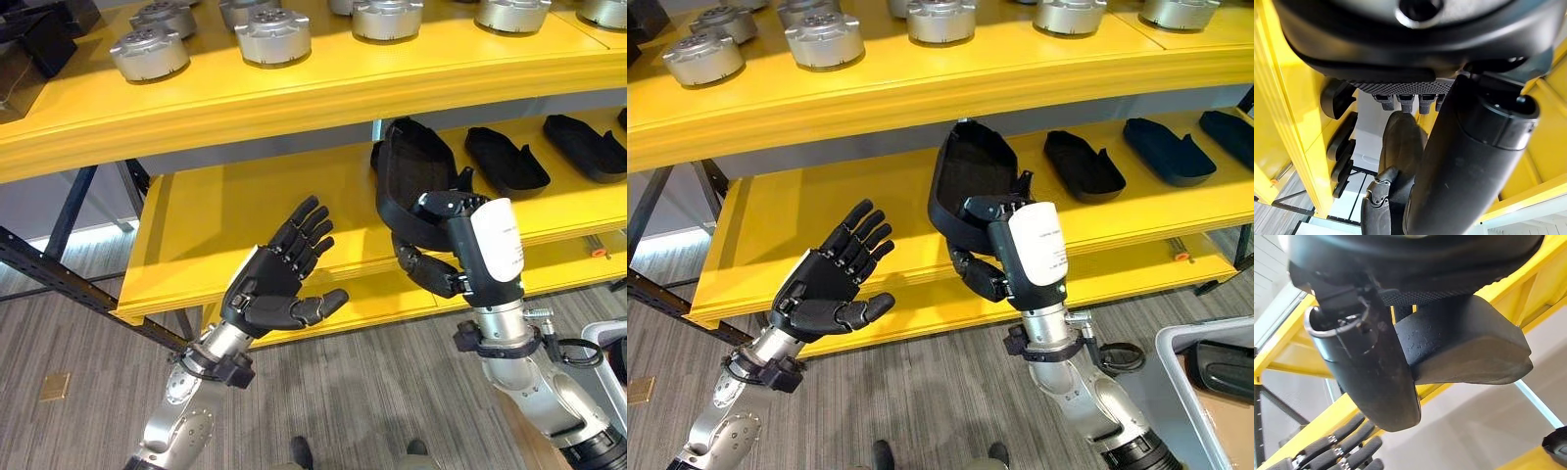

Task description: Move parts from the plastic box to the shelf.

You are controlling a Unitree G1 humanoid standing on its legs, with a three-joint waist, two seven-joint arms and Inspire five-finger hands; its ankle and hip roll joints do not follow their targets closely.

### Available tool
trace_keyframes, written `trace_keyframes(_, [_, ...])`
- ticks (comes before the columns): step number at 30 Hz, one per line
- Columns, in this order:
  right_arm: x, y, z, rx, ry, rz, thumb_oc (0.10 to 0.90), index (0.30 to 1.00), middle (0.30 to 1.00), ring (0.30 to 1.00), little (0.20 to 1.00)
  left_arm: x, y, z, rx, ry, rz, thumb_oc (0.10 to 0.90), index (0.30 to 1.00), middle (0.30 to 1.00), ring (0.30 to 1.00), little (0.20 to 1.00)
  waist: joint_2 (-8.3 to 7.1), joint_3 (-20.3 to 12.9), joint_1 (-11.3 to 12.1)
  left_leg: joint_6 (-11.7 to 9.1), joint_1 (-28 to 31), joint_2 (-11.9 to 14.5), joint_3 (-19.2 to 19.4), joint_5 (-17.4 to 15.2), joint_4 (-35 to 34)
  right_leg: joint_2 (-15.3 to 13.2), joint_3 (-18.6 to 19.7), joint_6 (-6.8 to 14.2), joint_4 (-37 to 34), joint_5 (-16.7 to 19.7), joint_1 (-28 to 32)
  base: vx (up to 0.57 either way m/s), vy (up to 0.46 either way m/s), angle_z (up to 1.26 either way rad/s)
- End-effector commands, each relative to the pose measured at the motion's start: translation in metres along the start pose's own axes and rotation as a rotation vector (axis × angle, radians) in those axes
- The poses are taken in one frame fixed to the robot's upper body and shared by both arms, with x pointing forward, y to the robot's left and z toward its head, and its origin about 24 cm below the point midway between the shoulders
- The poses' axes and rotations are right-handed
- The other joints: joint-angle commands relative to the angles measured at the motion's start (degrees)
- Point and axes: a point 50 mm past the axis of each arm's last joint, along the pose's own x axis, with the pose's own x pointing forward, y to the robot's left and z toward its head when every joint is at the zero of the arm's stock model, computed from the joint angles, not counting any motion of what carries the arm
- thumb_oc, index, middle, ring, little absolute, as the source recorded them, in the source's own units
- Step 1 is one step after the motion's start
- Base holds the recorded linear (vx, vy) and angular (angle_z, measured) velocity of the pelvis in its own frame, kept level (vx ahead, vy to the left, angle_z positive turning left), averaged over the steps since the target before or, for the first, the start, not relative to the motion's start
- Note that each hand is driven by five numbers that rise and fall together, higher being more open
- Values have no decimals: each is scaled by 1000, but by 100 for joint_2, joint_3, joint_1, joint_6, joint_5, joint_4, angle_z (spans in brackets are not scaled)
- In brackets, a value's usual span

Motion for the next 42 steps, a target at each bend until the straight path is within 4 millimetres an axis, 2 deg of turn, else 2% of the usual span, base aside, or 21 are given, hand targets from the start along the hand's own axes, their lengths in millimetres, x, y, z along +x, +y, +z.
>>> trace_keyframes(1, [29, -33, 32, -3, -245, -192, 400, 300, 300, 300, 300, 9, -7, 40, 67, -221, -94, 900, 1000, 1000, 1000, 1000, 147, -699, 203, -242, 193, 743, 171, -163, -45, 196, -371, -45, 428, -206, -270, 82, 45, 2])
trace_keyframes(3, [32, -33, 34, -13, -254, -176, 400, 300, 300, 300, 300, 6, -5, 41, 68, -211, -94, 900, 1000, 1000, 1000, 1000, 43, -733, 310, -201, 197, 699, 281, -246, -45, 72, -491, 86, 209, -22, -268, 56, 27, 0])
trace_keyframes(7, [36, -33, 38, -34, -295, -151, 400, 300, 300, 300, 300, 5, -5, 41, 49, -202, -87, 900, 1000, 1000, 1000, 1000, -74, -720, 470, -174, 195, 667, 361, -313, -45, -12, -616, 183, -2, 133, -255, 41, 13, 0])
trace_keyframes(16, [47, -33, 45, -71, -408, -99, 400, 300, 300, 300, 300, 7, -9, 37, 34, -164, -121, 900, 1000, 1000, 1000, 1000, -255, -717, 766, -57, 143, 520, 194, -357, -1, -102, -738, 194, 143, 67, -76, 42, 105, 5])
trace_keyframes(19, [52, -32, 41, 27, -343, -74, 400, 300, 300, 300, 300, 10, -12, 34, -19, -173, -179, 900, 1000, 1000, 1000, 1000, -290, -701, 836, 64, 148, 376, 106, -392, -17, -203, -791, 189, 396, 196, -77, 31, 193, 12])
trace_keyframes(23, [55, -30, 35, -26, -342, -96, 400, 300, 300, 300, 300, 18, -17, 32, -6, -149, -218, 900, 1000, 1000, 1000, 1000, -336, -666, 833, 314, 98, 114, -44, -512, -45, -196, -815, 232, 1143, 479, -296, 31, 172, 3])
trace_keyframes(26, [57, -29, 38, -31, -364, -88, 400, 300, 300, 300, 300, 15, -16, 33, 11, -136, -199, 900, 1000, 1000, 1000, 1000, -313, -587, 848, 387, 165, 95, 36, -601, -45, -140, -909, 247, 1677, 588, -704, 29, 57, -4])
trace_keyframes(28, [61, -28, 40, -37, -382, -79, 400, 300, 300, 300, 300, 14, -14, 34, 22, -136, -187, 900, 1000, 1000, 1000, 1000, -318, -536, 859, 321, 211, 135, 91, -625, -45, -49, -937, 206, 1372, 562, -890, 37, -126, -31])
trace_keyframes(30, [70, -28, 43, -52, -407, -65, 400, 300, 300, 300, 300, 12, -11, 37, 20, -148, -165, 900, 1000, 1000, 1000, 1000, -355, -471, 865, 145, 268, 246, 124, -696, -45, -12, -1001, 221, 346, 793, -1108, 112, -376, -16])
trace_keyframes(31, [74, -27, 44, -52, -406, -67, 400, 300, 300, 300, 300, 12, -11, 34, 19, -140, -169, 900, 1000, 1000, 1000, 1000, -355, -428, 816, 94, 312, 328, -64, -733, -45, 98, -603, 274, 78, 902, -1123, 189, -502, 19])
trace_keyframes(32, [72, -31, 47, -68, -425, -57, 400, 300, 300, 300, 300, 12, -12, 33, -19, -143, -162, 900, 1000, 1000, 1000, 1000, -359, -476, 777, 32, 237, 386, -198, -638, -45, 217, -446, 247, -90, 758, -1016, 207, -470, 63])
trace_keyframes(34, [71, -35, 49, -76, -462, -18, 400, 300, 300, 300, 300, 10, -16, 31, -41, -151, -149, 900, 1000, 1000, 1000, 1000, -348, -541, 815, -145, 173, 556, -185, -491, -45, 363, -549, 140, -196, 532, -761, 166, -294, 122])
trace_keyframes(35, [78, -36, 52, -84, -479, 8, 400, 300, 300, 300, 300, 11, -19, 30, -52, -153, -138, 900, 1000, 1000, 1000, 1000, -326, -558, 839, -254, 145, 671, -188, -391, -45, 450, -629, 26, -247, 387, -581, 149, -183, 51])
trace_keyframes(39, [90, -33, 52, -118, -511, 48, 400, 300, 300, 300, 300, 10, -20, 27, -73, -150, -121, 900, 1000, 1000, 1000, 1000, -277, -543, 926, -382, 97, 830, -207, -236, -45, 563, -763, -140, -247, 224, -417, 90, -105, -12])
trace_keyframes(42, [95, -31, 51, -130, -510, 54, 400, 300, 300, 300, 300, 10, -20, 25, -72, -138, -117, 900, 1000, 1000, 1000, 1000, -249, -527, 966, -411, 82, 866, -240, -182, -45, 591, -782, -187, -235, 190, -381, 61, -46, -10])
